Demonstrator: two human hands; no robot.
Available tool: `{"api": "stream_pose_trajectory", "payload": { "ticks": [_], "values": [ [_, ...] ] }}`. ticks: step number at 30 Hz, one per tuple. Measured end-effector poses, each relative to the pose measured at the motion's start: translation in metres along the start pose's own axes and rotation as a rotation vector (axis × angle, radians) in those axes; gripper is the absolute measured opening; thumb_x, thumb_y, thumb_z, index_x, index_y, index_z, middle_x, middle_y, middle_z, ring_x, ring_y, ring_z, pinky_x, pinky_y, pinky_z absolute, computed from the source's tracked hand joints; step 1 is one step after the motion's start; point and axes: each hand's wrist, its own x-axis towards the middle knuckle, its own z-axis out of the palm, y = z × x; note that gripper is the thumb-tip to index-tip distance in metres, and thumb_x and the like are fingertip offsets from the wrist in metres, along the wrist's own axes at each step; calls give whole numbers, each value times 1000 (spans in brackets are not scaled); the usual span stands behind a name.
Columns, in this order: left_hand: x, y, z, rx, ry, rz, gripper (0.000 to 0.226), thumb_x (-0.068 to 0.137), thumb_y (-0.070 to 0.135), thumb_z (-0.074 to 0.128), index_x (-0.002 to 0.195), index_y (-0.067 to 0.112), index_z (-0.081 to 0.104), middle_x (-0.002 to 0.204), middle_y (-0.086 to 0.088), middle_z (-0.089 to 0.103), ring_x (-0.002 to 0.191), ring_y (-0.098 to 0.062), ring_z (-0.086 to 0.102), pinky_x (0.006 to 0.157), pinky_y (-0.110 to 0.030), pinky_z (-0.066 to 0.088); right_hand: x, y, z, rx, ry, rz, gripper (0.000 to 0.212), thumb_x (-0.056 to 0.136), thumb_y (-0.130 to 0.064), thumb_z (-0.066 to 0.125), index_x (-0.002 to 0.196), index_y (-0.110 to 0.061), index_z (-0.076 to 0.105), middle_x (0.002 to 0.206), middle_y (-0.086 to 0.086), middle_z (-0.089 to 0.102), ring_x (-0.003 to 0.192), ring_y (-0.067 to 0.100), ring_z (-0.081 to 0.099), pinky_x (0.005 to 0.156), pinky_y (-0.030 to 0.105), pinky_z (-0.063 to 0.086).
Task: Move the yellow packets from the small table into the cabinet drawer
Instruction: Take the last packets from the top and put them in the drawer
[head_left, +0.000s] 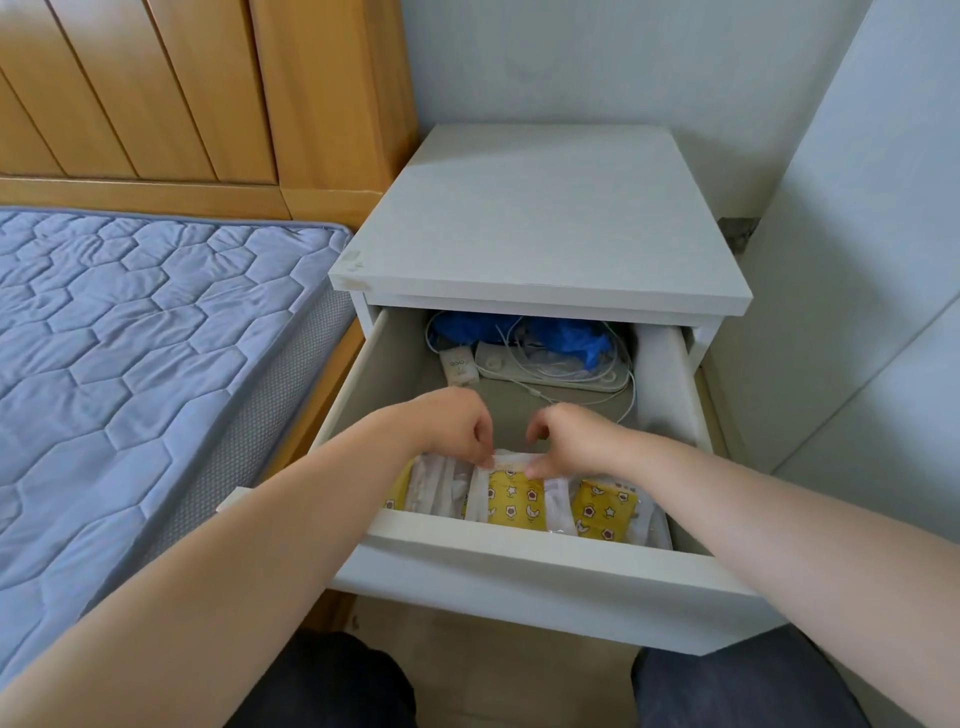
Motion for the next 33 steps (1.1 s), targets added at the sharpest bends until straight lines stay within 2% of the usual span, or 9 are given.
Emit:
{"api": "stream_pose_trajectory", "payload": {
  "ticks": [2,4,6,9,15,22,26,29,33],
  "values": [
    [3,1,2,144,2,17,52,84,43,68,130,22,57,127,3,59,112,-16,52,96,-32,43,-1,1,4,25,-70,19,73,81,-38,72,141,-14,39,140,4,47,124,21,49,100,30,42],
    [5,2,6,176,-88,28,64,85,47,65,140,23,45,136,1,51,123,-21,46,102,-35,39,-1,2,8,-10,-196,41,74,86,-44,64,145,-15,32,144,4,44,127,22,47,100,31,40],
    [8,2,11,157,-202,33,55,88,47,62,136,22,49,131,1,56,112,-19,53,96,-35,43,-1,4,10,-57,-263,35,64,88,-48,59,140,-15,41,136,5,51,119,22,52,93,31,44],
    [9,4,17,161,-256,49,47,91,46,57,131,22,52,122,3,61,105,-19,56,92,-36,46,-4,6,12,-28,-207,14,57,87,-47,61,133,-15,48,127,4,56,112,22,55,88,30,44],
    [-4,11,20,68,-217,41,40,97,40,48,130,19,52,123,-3,59,110,-23,55,91,-35,43,-16,1,14,60,-183,87,53,85,-46,62,127,-15,52,122,4,58,108,22,56,79,29,43],
    [-4,18,29,45,-157,7,32,100,32,41,122,16,56,120,-8,61,110,-26,55,88,-34,42,-19,-1,25,202,-88,200,37,90,-43,49,111,-16,63,105,3,67,94,22,61,80,35,51],
    [2,19,24,44,-196,4,35,99,33,42,129,17,54,124,-6,59,112,-24,54,88,-33,41,-7,7,27,163,-101,216,38,95,-42,44,99,-11,65,91,7,67,83,24,62,67,30,45],
    [0,24,13,30,-212,-1,41,99,33,45,137,19,49,132,-3,56,119,-22,52,95,-33,40,2,12,20,72,-106,240,41,97,-42,41,103,-8,63,93,7,65,84,25,61,66,28,42],
    [-14,38,-13,-39,-178,57,33,98,39,45,114,19,66,116,4,65,104,-13,59,95,-32,43,5,24,3,-22,-90,251,34,96,-33,43,105,-7,62,98,8,63,89,26,60,71,28,43]
  ]
}}
